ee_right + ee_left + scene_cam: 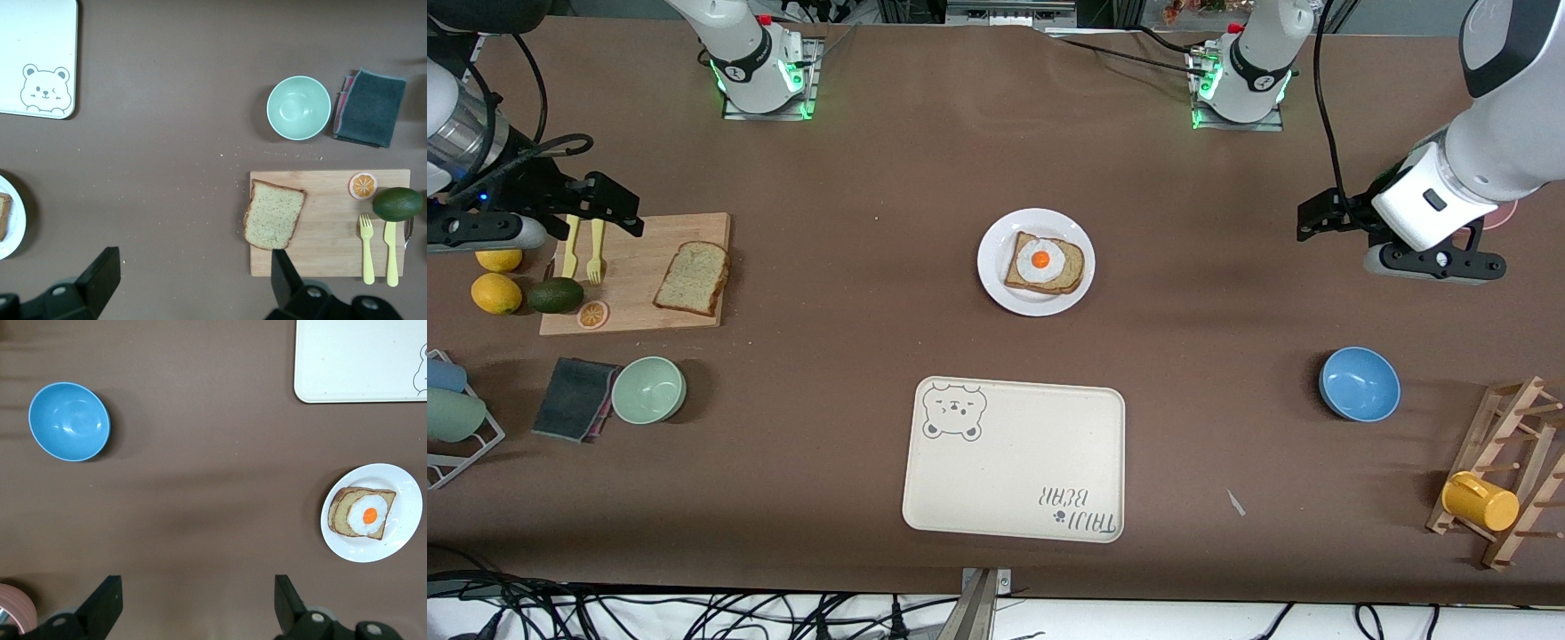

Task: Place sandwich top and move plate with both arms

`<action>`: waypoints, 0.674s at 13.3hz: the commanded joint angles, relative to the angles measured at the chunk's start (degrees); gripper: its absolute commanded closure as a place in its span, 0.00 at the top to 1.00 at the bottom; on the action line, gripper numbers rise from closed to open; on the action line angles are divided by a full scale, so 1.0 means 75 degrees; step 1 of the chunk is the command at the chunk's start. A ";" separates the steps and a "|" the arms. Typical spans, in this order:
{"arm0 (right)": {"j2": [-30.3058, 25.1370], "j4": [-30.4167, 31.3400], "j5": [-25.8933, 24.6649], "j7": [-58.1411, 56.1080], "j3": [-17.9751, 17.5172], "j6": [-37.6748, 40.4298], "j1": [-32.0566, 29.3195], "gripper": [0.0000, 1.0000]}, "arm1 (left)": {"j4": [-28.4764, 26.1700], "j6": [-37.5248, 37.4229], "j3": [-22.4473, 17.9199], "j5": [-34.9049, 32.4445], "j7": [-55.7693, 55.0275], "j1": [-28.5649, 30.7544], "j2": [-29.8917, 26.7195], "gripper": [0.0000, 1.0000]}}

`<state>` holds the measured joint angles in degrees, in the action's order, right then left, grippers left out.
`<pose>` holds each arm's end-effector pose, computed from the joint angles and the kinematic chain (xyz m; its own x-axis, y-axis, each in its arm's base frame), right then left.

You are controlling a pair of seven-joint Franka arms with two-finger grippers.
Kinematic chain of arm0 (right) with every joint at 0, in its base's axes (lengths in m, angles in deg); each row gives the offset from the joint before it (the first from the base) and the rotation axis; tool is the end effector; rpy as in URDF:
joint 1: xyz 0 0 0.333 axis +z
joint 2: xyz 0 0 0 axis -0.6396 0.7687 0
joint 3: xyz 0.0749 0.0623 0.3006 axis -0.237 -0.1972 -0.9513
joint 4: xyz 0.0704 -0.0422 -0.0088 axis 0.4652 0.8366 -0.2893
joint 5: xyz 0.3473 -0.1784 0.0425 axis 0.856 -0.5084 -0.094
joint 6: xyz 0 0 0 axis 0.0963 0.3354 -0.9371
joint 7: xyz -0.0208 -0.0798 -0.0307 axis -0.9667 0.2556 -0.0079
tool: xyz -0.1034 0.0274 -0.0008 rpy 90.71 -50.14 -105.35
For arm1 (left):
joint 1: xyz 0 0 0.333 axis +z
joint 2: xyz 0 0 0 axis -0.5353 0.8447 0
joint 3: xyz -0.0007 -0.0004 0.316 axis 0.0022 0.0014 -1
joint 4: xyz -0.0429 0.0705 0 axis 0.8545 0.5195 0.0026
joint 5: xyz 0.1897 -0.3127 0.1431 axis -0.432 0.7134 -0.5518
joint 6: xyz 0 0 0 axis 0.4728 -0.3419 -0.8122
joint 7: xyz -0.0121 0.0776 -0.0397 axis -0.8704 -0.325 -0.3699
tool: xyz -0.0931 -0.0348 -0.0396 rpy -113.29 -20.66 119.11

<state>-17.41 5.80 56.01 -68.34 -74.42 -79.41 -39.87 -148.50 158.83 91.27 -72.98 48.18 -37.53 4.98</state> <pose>0.5630 0.0488 0.5872 0.9993 0.0353 0.0110 0.0358 -0.9983 -0.0471 0.5672 -0.0815 0.5598 0.9878 -0.0753 -0.1363 -0.0667 -0.9956 0.0663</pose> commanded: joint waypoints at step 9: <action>0.0302 -0.0250 0.0094 -0.0144 -0.0002 0.0141 0.0003 1.00 | 0.0019 -0.0106 -0.0007 -0.0073 0.0051 -0.0014 -0.0093 1.00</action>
<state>-16.15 5.79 56.08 -68.48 -74.35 -79.41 -39.74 -148.49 158.83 91.27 -72.98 48.18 -37.53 4.98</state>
